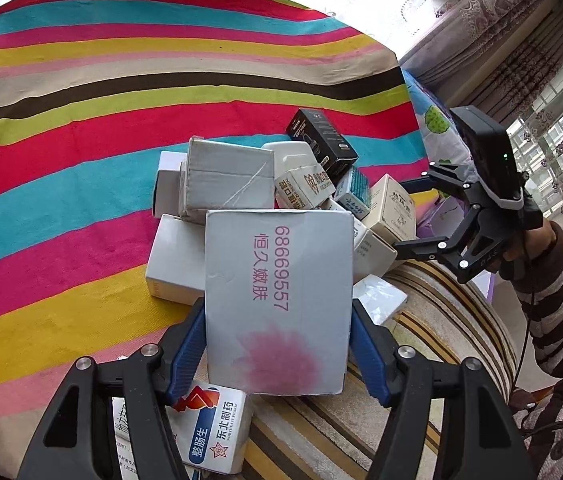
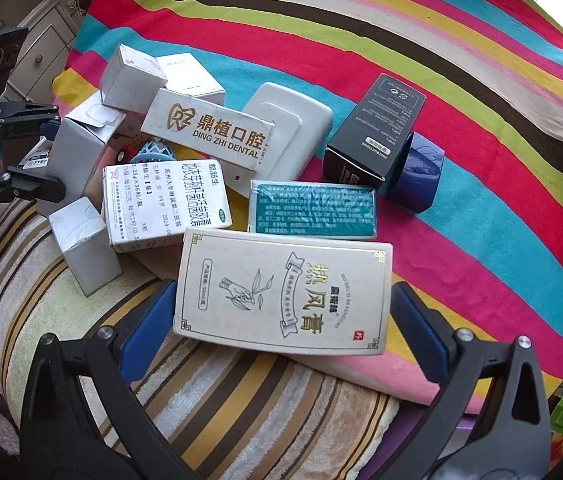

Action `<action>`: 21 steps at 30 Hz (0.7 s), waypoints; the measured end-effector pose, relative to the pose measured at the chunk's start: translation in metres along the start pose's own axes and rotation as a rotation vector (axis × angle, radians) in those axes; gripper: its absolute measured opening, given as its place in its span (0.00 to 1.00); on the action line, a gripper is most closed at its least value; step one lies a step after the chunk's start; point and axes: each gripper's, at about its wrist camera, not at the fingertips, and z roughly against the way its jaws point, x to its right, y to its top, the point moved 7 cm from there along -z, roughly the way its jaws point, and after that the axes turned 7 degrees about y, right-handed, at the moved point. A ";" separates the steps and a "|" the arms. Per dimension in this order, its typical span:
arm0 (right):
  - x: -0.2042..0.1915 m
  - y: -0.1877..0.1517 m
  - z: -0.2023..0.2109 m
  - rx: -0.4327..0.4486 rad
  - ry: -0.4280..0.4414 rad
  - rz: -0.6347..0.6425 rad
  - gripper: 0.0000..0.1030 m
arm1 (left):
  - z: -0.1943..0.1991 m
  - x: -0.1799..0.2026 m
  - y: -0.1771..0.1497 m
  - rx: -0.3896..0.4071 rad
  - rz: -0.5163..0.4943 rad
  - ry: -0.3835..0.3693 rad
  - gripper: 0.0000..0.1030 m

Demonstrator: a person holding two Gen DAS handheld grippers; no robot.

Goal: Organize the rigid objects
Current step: 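Grasp the white box with pink print with the left tool while the right tool grasps the cream box, then carry both held boxes over the purple-rimmed box with both tools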

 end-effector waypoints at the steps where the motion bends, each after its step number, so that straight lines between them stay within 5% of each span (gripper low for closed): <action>1: 0.001 0.000 -0.001 0.001 0.011 -0.011 1.00 | 0.004 -0.001 0.002 0.013 0.014 -0.008 0.65; 10: 0.012 -0.002 0.015 0.091 -0.003 -0.054 0.96 | 0.035 -0.005 0.016 0.109 0.095 0.015 0.65; 21: 0.049 -0.048 0.075 0.224 -0.056 -0.228 0.96 | 0.040 0.084 0.024 0.142 -0.102 0.081 0.65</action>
